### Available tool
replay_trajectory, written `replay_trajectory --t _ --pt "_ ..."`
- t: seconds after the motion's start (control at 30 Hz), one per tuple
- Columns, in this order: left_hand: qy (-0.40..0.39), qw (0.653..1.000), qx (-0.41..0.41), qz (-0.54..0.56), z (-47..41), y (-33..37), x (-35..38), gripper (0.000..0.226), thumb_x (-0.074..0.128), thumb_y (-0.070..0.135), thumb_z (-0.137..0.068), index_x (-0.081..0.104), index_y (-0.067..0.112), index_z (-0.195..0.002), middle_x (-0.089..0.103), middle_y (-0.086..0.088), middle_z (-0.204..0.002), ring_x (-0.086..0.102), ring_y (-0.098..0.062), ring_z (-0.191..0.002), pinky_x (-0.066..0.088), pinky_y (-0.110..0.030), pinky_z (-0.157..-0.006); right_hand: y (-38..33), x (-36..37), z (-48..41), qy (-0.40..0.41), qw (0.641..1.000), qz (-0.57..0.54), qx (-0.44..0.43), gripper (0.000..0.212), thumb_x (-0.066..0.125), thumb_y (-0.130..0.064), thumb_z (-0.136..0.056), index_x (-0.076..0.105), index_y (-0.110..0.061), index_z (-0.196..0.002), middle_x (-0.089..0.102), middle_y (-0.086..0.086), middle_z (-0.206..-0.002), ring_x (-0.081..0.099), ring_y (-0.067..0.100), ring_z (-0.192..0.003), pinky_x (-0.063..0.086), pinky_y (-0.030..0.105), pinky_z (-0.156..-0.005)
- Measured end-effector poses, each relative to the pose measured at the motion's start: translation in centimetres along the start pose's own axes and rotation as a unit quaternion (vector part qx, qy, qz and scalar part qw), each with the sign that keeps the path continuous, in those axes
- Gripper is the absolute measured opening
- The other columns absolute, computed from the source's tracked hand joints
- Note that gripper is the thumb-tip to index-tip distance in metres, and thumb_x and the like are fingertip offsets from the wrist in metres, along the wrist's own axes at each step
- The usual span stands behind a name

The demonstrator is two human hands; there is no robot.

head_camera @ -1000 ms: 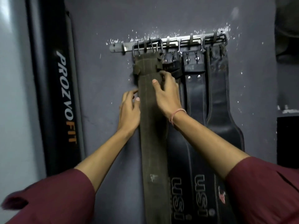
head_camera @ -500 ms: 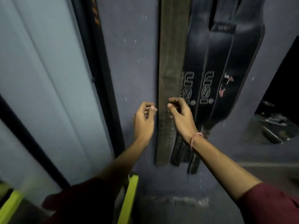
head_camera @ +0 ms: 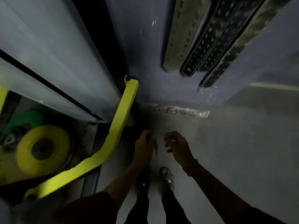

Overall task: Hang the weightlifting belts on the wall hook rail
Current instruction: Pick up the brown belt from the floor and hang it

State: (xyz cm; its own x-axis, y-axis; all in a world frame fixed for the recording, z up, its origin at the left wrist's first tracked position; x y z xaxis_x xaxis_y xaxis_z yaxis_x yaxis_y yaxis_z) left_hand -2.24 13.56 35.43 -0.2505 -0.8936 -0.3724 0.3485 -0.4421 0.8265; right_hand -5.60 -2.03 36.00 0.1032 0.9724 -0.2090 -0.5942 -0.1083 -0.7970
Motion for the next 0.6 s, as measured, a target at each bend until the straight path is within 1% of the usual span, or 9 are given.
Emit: replay_trajectory --t 0.1,0.17,0.23,0.27,0.33,0.4,0.47,0.53,0.6 --pt "-0.032 0.995 -0.091 -0.021 -1.4 -10.1 3.5 0.016 0.051 0.012 -0.099 0.059 0.006 -0.112 0.065 -0.011 -0.099 0.064 -0.028 -0.092 0.052 -0.038 -0.079 9.2 2.4 -3.7 -0.036 0.995 0.033 0.083 0.013 0.053 -0.011 -0.096 0.063 -0.004 -0.101 0.065 0.019 -0.092 0.059 0.030 -0.078 0.048 0.035 -0.068" --pt "-0.041 0.986 -0.154 -0.051 -2.4 -17.0 5.6 0.021 0.048 0.014 -0.101 0.057 0.006 -0.118 0.065 -0.013 -0.108 0.064 -0.028 -0.099 0.053 -0.038 -0.084 15.1 4.3 -6.1 -0.058 0.991 0.057 0.109 0.014 0.053 -0.011 -0.096 0.065 -0.006 -0.102 0.066 0.012 -0.087 0.061 0.025 -0.076 0.048 0.027 -0.066" --pt "-0.040 0.974 -0.210 -0.070 -3.4 -23.8 7.5 0.026 0.048 0.014 -0.101 0.055 0.003 -0.124 0.064 -0.016 -0.116 0.062 -0.031 -0.107 0.052 -0.042 -0.093 20.5 6.5 -8.7 -0.082 0.986 0.084 0.122 0.013 0.051 -0.009 -0.096 0.064 -0.012 -0.095 0.059 -0.001 -0.074 0.053 0.014 -0.065 0.042 0.017 -0.056" --pt "-0.041 0.970 -0.225 -0.080 -4.0 -27.0 8.4 0.028 0.049 0.014 -0.100 0.055 0.000 -0.124 0.063 -0.019 -0.119 0.061 -0.034 -0.110 0.051 -0.045 -0.096 23.1 7.7 -10.1 -0.090 0.984 0.099 0.122 0.015 0.051 -0.007 -0.096 0.061 -0.015 -0.090 0.055 -0.004 -0.072 0.050 0.013 -0.064 0.040 0.017 -0.057" --pt "-0.052 0.961 -0.252 -0.105 -5.9 -33.3 10.2 0.030 0.050 0.013 -0.099 0.053 -0.007 -0.122 0.061 -0.027 -0.120 0.060 -0.042 -0.111 0.050 -0.050 -0.096 27.9 10.4 -13.1 -0.116 0.980 0.102 0.129 0.010 0.052 -0.007 -0.094 0.061 -0.012 -0.093 0.057 0.000 -0.079 0.054 0.018 -0.076 0.043 0.028 -0.069" --pt "-0.054 0.951 -0.276 -0.127 -8.1 -39.2 11.8 0.035 0.050 0.013 -0.099 0.050 -0.010 -0.125 0.059 -0.031 -0.122 0.057 -0.046 -0.113 0.048 -0.054 -0.097 32.4 13.4 -16.5 -0.156 0.972 0.125 0.122 0.032 0.052 -0.019 -0.088 0.062 -0.001 -0.111 0.063 0.010 -0.099 0.059 0.026 -0.095 0.046 0.034 -0.085" --pt "-0.052 0.946 -0.278 -0.160 -10.5 -44.5 12.9 0.039 0.051 0.018 -0.098 0.049 -0.006 -0.129 0.060 -0.027 -0.123 0.058 -0.042 -0.114 0.049 -0.053 -0.097 36.3 16.1 -19.9 -0.173 0.966 0.150 0.119 0.038 0.050 -0.017 -0.088 0.061 0.004 -0.118 0.064 0.019 -0.117 0.060 0.033 -0.111 0.045 0.034 -0.096" --pt "-0.040 0.945 -0.250 -0.209 -13.0 -47.7 13.7 0.051 0.051 0.029 -0.095 0.048 -0.004 -0.133 0.060 -0.026 -0.125 0.059 -0.038 -0.113 0.050 -0.050 -0.096 40.0 18.2 -23.2 -0.161 0.963 0.172 0.129 0.041 0.047 -0.018 -0.085 0.062 0.003 -0.117 0.065 0.023 -0.117 0.061 0.035 -0.111 0.042 0.025 -0.090" --pt "-0.023 0.933 -0.245 -0.263 -15.0 -50.3 14.0 0.062 0.052 0.033 -0.096 0.036 -0.005 -0.142 0.050 -0.026 -0.136 0.053 -0.037 -0.124 0.045 -0.046 -0.104 42.9 19.7 -26.0 -0.143 0.961 0.211 0.106 0.037 0.051 -0.015 -0.086 0.060 -0.003 -0.120 0.062 0.022 -0.119 0.059 0.035 -0.112 0.043 0.028 -0.089"
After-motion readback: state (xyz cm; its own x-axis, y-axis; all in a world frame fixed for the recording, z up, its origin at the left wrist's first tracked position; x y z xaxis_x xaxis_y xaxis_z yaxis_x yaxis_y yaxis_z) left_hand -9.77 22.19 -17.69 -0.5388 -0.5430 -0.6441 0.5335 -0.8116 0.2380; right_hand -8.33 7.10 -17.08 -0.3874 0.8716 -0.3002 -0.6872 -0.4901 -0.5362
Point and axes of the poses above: each hand's wrist, its own z-axis away from the middle knuckle, its own x-axis out of the palm, y = z × x, the point moved 6 cm from there along -z, towards the middle knuckle
